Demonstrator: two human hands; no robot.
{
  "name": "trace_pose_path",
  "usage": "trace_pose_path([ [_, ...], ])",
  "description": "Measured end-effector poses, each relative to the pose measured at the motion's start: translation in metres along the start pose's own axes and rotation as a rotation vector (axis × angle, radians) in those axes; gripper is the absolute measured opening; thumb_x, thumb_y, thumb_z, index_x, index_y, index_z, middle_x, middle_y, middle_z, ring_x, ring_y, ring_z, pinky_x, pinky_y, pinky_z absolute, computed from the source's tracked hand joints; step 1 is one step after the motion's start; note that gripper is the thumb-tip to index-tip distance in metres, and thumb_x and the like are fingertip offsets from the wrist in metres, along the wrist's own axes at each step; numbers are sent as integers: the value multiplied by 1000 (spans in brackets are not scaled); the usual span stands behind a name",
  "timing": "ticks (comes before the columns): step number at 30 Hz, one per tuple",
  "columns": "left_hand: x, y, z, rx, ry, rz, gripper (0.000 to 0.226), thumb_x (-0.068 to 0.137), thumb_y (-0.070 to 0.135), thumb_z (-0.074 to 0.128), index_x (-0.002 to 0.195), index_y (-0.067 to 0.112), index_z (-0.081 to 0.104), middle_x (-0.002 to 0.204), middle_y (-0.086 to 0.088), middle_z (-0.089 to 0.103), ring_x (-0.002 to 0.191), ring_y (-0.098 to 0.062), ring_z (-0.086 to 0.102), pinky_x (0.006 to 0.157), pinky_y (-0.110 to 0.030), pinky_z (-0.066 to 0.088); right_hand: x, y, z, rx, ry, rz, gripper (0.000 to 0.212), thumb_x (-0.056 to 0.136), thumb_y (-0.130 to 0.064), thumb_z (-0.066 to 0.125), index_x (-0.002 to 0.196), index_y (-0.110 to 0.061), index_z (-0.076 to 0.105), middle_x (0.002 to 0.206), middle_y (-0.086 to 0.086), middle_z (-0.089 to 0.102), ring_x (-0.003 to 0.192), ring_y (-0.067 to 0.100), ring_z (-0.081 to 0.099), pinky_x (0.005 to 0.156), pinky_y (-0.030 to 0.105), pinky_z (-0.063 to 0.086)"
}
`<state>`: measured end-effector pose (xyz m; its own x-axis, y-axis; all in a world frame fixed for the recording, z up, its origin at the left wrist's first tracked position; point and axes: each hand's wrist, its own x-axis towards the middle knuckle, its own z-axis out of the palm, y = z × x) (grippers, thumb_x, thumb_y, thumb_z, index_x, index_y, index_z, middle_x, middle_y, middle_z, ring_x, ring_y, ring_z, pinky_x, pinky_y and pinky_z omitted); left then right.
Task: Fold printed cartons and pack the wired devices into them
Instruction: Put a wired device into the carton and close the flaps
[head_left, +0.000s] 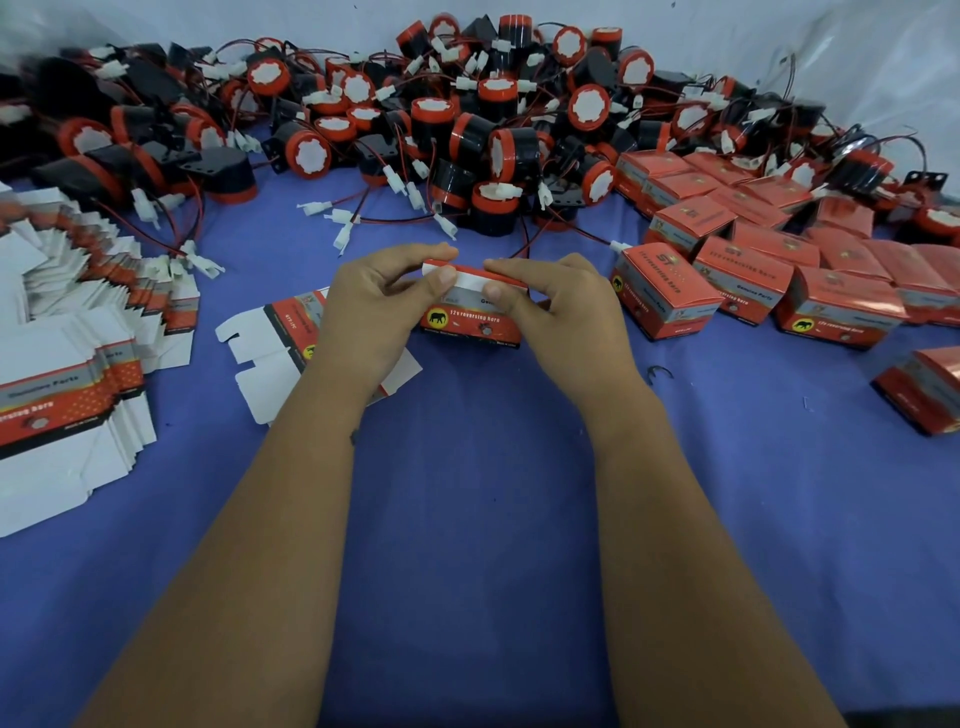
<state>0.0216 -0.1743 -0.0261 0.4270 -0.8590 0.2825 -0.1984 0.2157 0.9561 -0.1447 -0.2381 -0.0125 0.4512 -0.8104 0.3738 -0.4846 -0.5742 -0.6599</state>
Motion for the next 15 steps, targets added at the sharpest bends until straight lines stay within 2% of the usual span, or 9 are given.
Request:
trace_pose_path([
  [4,-3,0,-2,127,-108,23,50,81,6,78,122,31,64,117,12,68,110,1,61,92,-21,53,0,-1,-1,13,42,3,32,95,-35,61,124,-24,67,86,-9,46,81,5,42,77,13,39],
  [6,-3,-1,-1,158,-118,12,59,78,-1,78,126,29,63,119,8,67,113,-3,61,93,-21,53,0,-1,-3,37,59,10,29,95,-34,61,121,-25,68,93,-2,53,82,3,45,78,15,41],
  [8,-3,-1,1,202,-87,21,59,77,-1,79,126,28,63,121,8,67,115,-5,60,92,-23,54,1,-1,-3,49,55,19,29,94,-35,62,121,-27,68,99,0,54,84,1,46,82,19,44],
  [12,-2,-2,2,254,-20,59,54,77,4,80,119,31,62,118,12,65,105,8,60,85,-18,55,0,0,3,36,20,10,33,93,-32,64,126,-27,65,121,-4,58,94,3,41,92,28,47],
  [15,-3,0,3,186,-16,67,40,81,7,69,111,34,66,122,16,65,111,4,60,85,-18,54,0,0,7,27,75,-18,32,94,-30,64,125,-24,66,105,-21,52,99,9,45,90,30,47],
])
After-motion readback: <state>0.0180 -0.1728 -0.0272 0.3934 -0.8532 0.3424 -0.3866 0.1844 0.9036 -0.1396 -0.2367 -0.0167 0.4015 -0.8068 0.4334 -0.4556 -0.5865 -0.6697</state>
